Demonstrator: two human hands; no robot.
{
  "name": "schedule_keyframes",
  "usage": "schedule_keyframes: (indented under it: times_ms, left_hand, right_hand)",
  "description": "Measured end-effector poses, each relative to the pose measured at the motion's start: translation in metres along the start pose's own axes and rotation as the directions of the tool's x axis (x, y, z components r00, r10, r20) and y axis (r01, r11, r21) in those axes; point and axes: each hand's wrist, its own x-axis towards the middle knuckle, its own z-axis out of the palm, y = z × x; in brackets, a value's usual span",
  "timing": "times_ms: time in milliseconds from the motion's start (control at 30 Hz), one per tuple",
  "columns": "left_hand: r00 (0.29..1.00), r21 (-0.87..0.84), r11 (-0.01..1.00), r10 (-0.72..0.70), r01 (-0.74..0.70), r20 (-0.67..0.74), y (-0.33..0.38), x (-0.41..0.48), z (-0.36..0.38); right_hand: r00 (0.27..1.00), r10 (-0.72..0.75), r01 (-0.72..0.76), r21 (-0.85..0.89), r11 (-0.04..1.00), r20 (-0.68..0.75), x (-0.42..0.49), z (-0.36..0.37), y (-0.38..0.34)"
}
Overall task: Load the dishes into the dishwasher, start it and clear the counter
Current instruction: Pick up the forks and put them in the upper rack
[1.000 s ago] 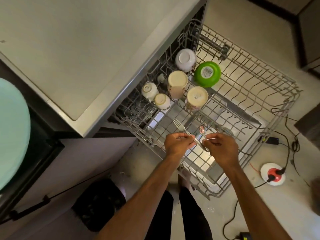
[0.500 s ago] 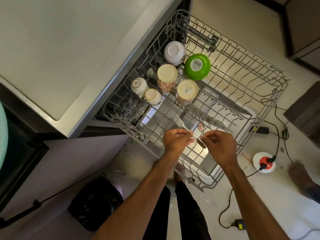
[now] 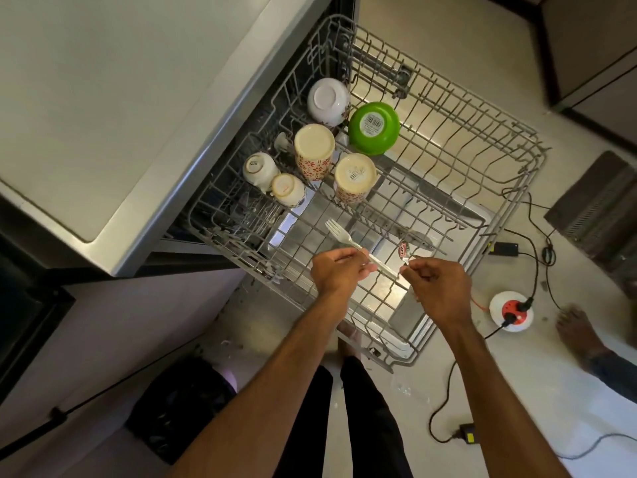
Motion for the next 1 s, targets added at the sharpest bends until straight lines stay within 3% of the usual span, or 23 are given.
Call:
schedule_keyframes:
  times_ms: [167, 300, 433, 733, 1000]
  left_hand:
    - [0.996, 0.012, 0.998, -0.061, 0.062, -0.067, 0.011, 0.025, 0.027]
    - [0.985, 0.177, 0.979, -0.070, 0.098, -0.156, 0.006, 0.052, 0.031]
    - [0.968, 0.220, 0.968, -0.065, 0.120, -0.243, 0.000, 0.068, 0.029]
    - [0.961, 0.311, 0.934, -0.093, 0.175, -0.261, -0.004, 0.081, 0.055]
    - [0.954, 0.549, 0.805, -0.067, 0.224, -0.291, -0.010, 0.092, 0.062]
  right_hand:
    - [1.000, 0.000, 0.000, -0.003, 1.000, -0.019, 0.002, -0.007, 0.002]
    - [1.000, 0.008, -0.008, 0.007, 1.000, -0.025, 0.000, -0.006, 0.001]
    - [0.999, 0.018, -0.017, 0.026, 1.000, -0.026, -0.002, -0.007, 0.000]
    - [1.000, 0.022, -0.022, 0.047, 0.999, -0.015, -0.001, -0.007, 0.005]
    - [0.999, -0.016, 0.015, 0.045, 0.999, 0.027, 0.003, -0.002, 0.004]
